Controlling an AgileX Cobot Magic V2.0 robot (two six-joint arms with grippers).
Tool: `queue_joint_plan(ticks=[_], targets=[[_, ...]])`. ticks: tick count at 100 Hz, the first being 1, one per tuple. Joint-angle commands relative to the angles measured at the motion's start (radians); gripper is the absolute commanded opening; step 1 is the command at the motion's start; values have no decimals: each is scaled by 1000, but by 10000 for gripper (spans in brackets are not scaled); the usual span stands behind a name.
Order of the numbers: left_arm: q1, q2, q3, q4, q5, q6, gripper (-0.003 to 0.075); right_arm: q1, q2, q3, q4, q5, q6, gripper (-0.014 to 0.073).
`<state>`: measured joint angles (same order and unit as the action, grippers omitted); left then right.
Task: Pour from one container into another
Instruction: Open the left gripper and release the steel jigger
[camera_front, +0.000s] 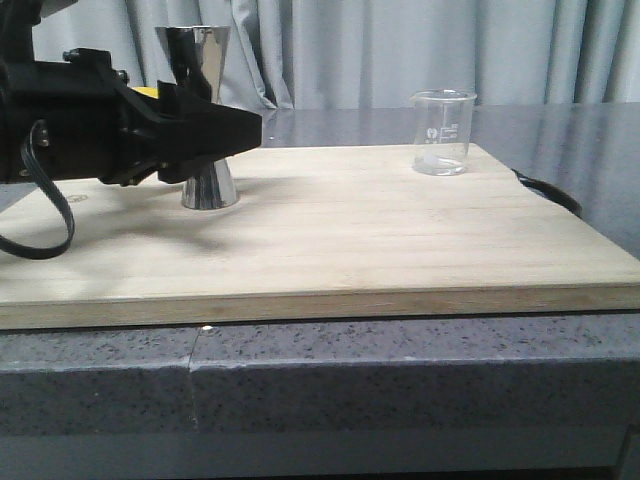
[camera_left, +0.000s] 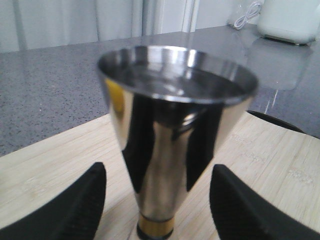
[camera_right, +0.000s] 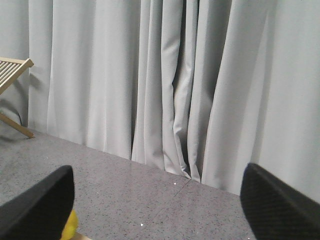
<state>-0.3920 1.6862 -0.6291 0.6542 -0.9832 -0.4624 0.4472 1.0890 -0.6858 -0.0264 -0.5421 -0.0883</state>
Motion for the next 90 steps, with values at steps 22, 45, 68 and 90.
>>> queue_joint_plan(ticks=[22, 45, 68, 90], targets=[[2, -34, -20, -53, -70, -8, 589, 2, -25, -25, -5, -81, -2, 609], [2, -41, -20, -53, -37, -11, 591, 2, -25, -25, -5, -81, -2, 609], [2, -108, -20, -53, 67, -18, 591, 2, -25, -25, -5, -81, -2, 609], [2, -184, -20, -19, 186, -134, 590, 2, -25, -25, -5, -82, -2, 609]])
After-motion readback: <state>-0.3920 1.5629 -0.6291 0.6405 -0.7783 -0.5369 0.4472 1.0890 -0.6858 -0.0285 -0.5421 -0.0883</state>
